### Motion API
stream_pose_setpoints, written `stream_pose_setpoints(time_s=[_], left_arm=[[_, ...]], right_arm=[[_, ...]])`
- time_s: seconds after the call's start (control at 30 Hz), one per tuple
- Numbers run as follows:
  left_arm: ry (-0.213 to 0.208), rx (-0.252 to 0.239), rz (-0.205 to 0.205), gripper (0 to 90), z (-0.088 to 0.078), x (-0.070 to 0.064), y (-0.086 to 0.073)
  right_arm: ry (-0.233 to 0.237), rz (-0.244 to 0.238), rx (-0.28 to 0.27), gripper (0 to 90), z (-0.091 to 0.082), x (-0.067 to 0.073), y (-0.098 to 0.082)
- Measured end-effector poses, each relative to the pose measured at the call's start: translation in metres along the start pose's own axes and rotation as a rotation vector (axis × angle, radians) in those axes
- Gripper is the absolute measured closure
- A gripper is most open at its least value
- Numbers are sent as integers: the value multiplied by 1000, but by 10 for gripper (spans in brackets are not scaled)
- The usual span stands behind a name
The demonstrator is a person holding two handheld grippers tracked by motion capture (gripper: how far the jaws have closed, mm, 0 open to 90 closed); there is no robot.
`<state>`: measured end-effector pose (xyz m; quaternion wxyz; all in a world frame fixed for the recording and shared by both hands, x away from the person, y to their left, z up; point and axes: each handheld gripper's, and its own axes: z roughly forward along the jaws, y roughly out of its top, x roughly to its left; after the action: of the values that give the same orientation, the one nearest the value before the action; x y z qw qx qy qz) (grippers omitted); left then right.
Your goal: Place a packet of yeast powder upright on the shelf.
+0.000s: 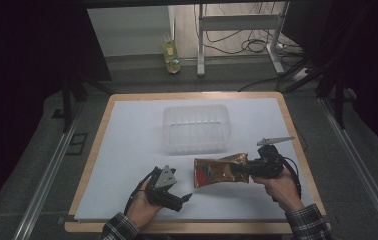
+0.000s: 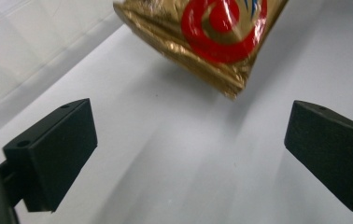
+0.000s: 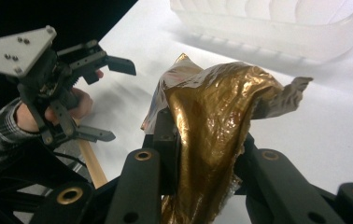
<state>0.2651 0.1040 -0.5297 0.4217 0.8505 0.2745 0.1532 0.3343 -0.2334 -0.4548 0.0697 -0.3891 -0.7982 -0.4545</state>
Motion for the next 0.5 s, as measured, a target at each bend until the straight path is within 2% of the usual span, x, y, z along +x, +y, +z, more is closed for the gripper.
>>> stream_pose_setpoints(time_s=[0.33,0.5], left_arm=[[9,-28,10,5,-10,0,-7],[14,-22,23,5,-9,0,-7]], right_arm=[[15,12,-20,723,-3,1,12],[20,29,-28,724,-3,0,20]])
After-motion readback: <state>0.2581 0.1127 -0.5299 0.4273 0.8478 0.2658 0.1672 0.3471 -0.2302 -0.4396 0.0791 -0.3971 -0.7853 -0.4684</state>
